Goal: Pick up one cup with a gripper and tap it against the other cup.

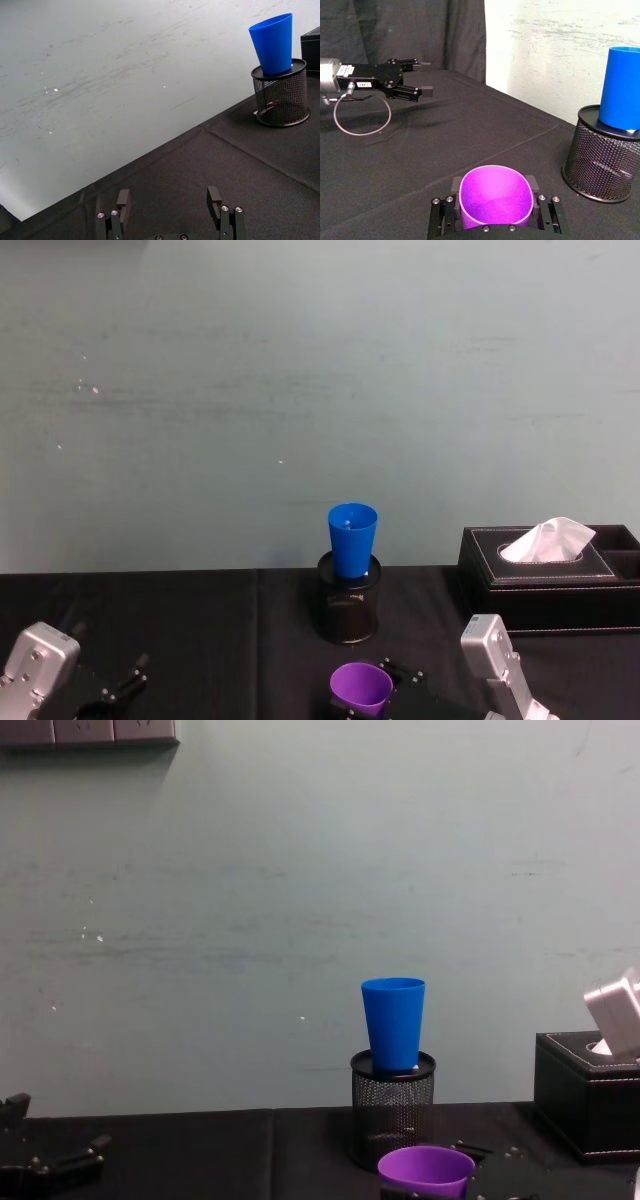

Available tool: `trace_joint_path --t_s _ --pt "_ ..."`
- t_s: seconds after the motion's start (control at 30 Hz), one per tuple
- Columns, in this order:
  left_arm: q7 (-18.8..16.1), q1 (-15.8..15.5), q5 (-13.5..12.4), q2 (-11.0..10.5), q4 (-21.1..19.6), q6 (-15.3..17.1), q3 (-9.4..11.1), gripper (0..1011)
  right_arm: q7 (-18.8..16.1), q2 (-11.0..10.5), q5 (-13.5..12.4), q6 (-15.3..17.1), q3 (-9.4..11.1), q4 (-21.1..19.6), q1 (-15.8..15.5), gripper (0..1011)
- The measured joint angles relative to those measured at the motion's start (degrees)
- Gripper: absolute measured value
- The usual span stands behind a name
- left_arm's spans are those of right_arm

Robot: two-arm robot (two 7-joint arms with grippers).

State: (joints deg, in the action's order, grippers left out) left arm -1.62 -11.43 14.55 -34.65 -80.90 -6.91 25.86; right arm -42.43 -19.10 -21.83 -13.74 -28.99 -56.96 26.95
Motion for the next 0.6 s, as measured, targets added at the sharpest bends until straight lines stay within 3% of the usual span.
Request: trace_joint_path --t_s 0.43,0.6 --pt "0.0 0.0 0.0 0.0 0.0 0.0 0.0 1000 0.05 -0.04 0.04 0.0 0.0 -0.09 -0.05 755" --pt "0.0 0.0 0.0 0.0 0.0 0.0 0.0 1000 0.82 -0.68 -0.23 0.64 0.55 -2.25 -0.72 755"
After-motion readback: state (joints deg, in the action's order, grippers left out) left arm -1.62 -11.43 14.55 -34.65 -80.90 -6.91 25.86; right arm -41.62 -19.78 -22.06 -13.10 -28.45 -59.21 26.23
